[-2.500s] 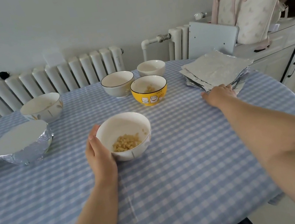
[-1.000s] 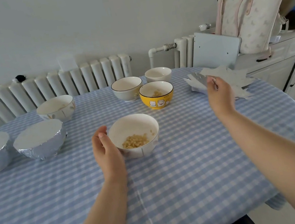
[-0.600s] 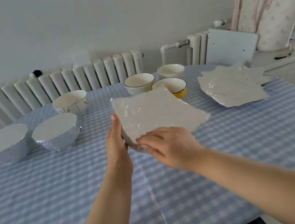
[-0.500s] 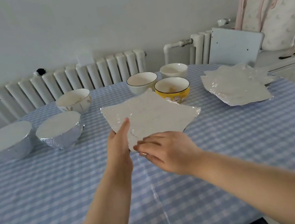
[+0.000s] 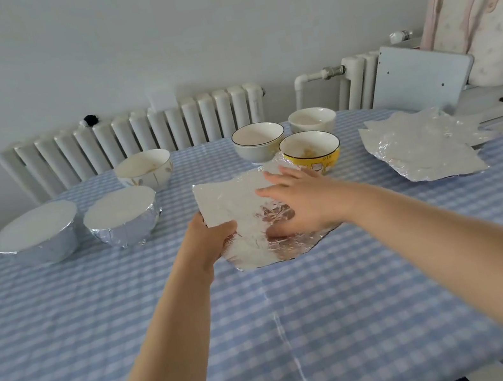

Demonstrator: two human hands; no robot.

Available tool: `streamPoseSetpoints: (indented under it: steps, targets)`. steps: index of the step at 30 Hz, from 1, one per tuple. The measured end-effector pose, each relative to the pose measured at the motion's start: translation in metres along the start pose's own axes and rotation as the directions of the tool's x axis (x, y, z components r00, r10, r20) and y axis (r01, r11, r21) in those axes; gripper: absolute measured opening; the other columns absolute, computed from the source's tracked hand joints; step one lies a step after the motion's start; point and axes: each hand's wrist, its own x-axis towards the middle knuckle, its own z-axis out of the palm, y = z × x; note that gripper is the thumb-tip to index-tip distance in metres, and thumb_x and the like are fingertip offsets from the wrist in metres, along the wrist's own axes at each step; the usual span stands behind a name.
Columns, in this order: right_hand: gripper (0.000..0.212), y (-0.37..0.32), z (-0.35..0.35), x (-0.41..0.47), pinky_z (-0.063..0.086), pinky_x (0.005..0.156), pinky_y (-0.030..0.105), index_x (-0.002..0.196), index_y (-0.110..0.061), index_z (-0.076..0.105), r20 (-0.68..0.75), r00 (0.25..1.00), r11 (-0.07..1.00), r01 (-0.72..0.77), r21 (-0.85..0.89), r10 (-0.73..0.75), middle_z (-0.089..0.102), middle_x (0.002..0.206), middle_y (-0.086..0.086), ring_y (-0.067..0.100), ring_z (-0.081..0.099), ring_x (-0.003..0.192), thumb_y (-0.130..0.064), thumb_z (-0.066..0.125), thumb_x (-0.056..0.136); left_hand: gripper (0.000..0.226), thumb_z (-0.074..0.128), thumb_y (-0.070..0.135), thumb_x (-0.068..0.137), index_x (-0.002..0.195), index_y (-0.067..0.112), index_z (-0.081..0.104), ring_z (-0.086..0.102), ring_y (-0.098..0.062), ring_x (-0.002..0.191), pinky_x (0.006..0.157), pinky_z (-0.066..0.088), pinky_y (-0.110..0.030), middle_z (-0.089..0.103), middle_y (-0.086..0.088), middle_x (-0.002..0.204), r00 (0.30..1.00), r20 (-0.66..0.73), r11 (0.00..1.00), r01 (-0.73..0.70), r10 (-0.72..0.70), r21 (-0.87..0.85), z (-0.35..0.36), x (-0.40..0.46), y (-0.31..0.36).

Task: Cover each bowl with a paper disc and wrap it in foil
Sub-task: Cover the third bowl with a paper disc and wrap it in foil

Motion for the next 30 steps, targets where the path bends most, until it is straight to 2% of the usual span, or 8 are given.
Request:
streamPoseSetpoints:
  steps: [2, 4, 5, 7, 10, 13, 25, 30]
  targets:
    - [0.089, 0.003, 0.004, 0.002, -0.002, 0.123, 0.045, 0.156, -0.035, 0.009, 0.051, 0.999, 0.999, -0.014, 0.039, 0.012, -0.007, 0.166, -0.005, 0.016, -0.012, 0.151, -0.071, 0.05, 0.086, 0.078, 0.071, 0.005, 0.084, 0.15, 0.013, 0.031, 0.063, -0.026, 0.113, 0.098, 0.051, -0.045, 0.061, -0.008, 0.128, 0.998, -0.057, 0.999, -0.023, 0.024, 0.023, -0.002, -0.001, 0.0]
    - [0.083, 0.003, 0.008, 0.003, -0.001, 0.123, 0.046, 0.157, -0.034, 0.009, 0.079, 0.996, 0.999, -0.029, 0.032, 0.026, -0.005, 0.166, -0.003, 0.017, -0.01, 0.152, -0.069, 0.044, 0.09, 0.094, 0.072, 0.015, 0.086, 0.157, 0.02, 0.01, 0.038, -0.026, 0.139, 0.113, 0.035, -0.044, 0.036, -0.006, 0.153, 0.967, -0.15, 0.947, -0.162, 0.208, 0.276, -0.004, -0.008, 0.008]
    - [0.077, 0.003, 0.01, 0.002, -0.001, 0.123, 0.046, 0.157, -0.033, 0.011, 0.089, 0.995, 0.999, -0.034, 0.017, 0.032, -0.004, 0.166, -0.002, 0.018, -0.009, 0.152, -0.067, 0.039, 0.093, 0.092, 0.069, 0.02, 0.088, 0.157, 0.02, 0.008, 0.025, -0.025, 0.146, 0.118, 0.024, -0.041, 0.025, -0.003, 0.159, 0.93, -0.132, 0.855, -0.252, 0.344, 0.454, -0.004, -0.012, 0.015]
    - [0.063, 0.0, 0.014, 0.0, -0.001, 0.122, 0.046, 0.155, -0.033, 0.017, 0.093, 0.995, 1.0, -0.031, -0.001, 0.031, -0.002, 0.166, -0.001, 0.021, -0.007, 0.152, -0.06, 0.029, 0.099, 0.073, 0.057, 0.025, 0.096, 0.157, 0.017, 0.016, 0.017, -0.02, 0.149, 0.119, 0.015, -0.034, 0.021, 0.0, 0.162, 0.851, 0.1, 0.578, -0.432, 0.515, 0.692, 0.002, -0.019, 0.033]
    - [0.055, -0.006, 0.017, -0.004, -0.001, 0.122, 0.047, 0.154, -0.03, 0.019, 0.094, 0.995, 0.999, -0.033, -0.017, 0.035, -0.002, 0.166, 0.002, 0.022, -0.007, 0.152, -0.051, 0.021, 0.104, 0.056, 0.037, 0.027, 0.104, 0.156, 0.016, 0.02, 0.01, -0.015, 0.151, 0.12, 0.01, -0.032, 0.013, 0.0, 0.165, 0.838, 0.424, 0.298, -0.525, 0.342, 0.797, 0.022, -0.016, 0.049]
    - [0.056, -0.009, 0.019, -0.002, 0.0, 0.122, 0.048, 0.157, -0.028, 0.009, 0.083, 0.995, 0.998, -0.045, -0.036, 0.048, -0.003, 0.166, 0.003, 0.023, -0.006, 0.152, -0.045, 0.018, 0.105, 0.057, 0.023, 0.032, 0.105, 0.157, 0.012, 0.01, 0.001, -0.017, 0.153, 0.122, 0.005, -0.035, 0.003, -0.005, 0.166, 0.878, 0.433, 0.143, -0.464, 0.202, 0.874, 0.04, -0.004, 0.04]
    - [0.062, 0.012, 0.029, 0.005, -0.005, 0.122, 0.036, 0.158, -0.015, -0.001, 0.046, 0.994, 0.993, -0.102, 0.063, 0.099, -0.014, 0.165, 0.002, 0.018, -0.014, 0.151, -0.04, 0.02, 0.105, 0.067, 0.018, 0.049, 0.104, 0.158, 0.012, 0.005, -0.005, -0.017, 0.152, 0.122, -0.003, -0.035, -0.003, -0.004, 0.166, 0.882, 0.414, 0.069, -0.438, 0.226, 0.896, 0.038, 0.005, 0.011]
    - [0.065, 0.016, 0.033, 0.003, 0.001, 0.124, 0.039, 0.156, -0.01, 0.004, -0.004, 0.994, 0.971, -0.109, 0.213, 0.112, -0.016, 0.164, 0.001, 0.016, -0.017, 0.15, -0.04, 0.03, 0.104, 0.07, 0.019, 0.053, 0.103, 0.158, 0.013, 0.001, -0.009, -0.016, 0.152, 0.122, -0.004, -0.036, -0.006, -0.003, 0.166, 0.883, 0.425, 0.073, -0.446, 0.201, 0.892, 0.038, 0.006, 0.013]
